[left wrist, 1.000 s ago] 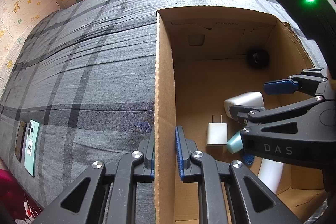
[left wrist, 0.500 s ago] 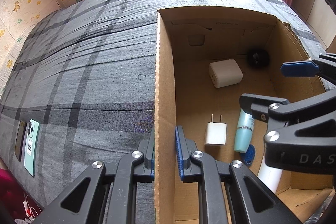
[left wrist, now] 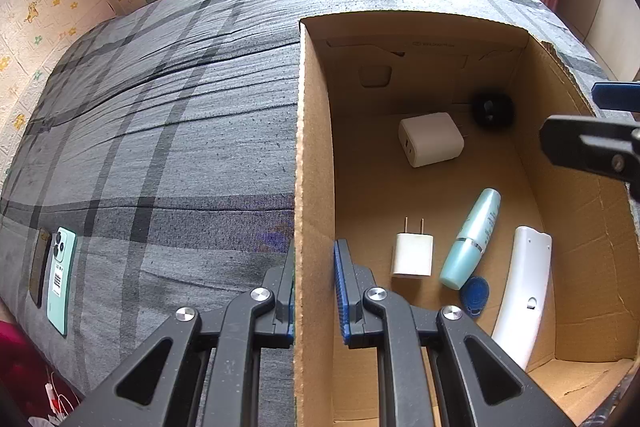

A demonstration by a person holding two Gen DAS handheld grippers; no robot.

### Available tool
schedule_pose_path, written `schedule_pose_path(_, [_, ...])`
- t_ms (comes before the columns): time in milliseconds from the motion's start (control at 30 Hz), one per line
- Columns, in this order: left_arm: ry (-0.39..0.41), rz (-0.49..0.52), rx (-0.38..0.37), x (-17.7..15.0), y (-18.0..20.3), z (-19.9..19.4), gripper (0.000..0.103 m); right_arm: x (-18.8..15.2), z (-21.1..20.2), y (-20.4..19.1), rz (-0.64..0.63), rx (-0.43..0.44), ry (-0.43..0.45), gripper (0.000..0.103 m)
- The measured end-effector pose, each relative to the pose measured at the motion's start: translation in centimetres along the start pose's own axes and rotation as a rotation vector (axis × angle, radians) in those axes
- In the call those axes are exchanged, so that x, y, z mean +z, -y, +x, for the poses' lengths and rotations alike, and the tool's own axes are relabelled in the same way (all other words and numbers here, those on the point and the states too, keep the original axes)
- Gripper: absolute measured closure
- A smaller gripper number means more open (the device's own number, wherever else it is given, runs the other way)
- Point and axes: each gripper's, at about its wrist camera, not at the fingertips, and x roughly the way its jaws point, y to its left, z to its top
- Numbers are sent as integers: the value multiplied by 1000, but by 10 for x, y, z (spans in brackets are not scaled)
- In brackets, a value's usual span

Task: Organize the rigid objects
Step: 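Move the right gripper back to the keychain with metal clasp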

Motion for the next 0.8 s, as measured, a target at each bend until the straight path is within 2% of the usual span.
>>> schedule_pose_path(300, [-5,1,4,1,0,0,87,-14,-31,40,51,-38,34,1])
schedule_pose_path(800, [-9,1,11,2,1,1,87,-64,-49,104,160,-91,58,1])
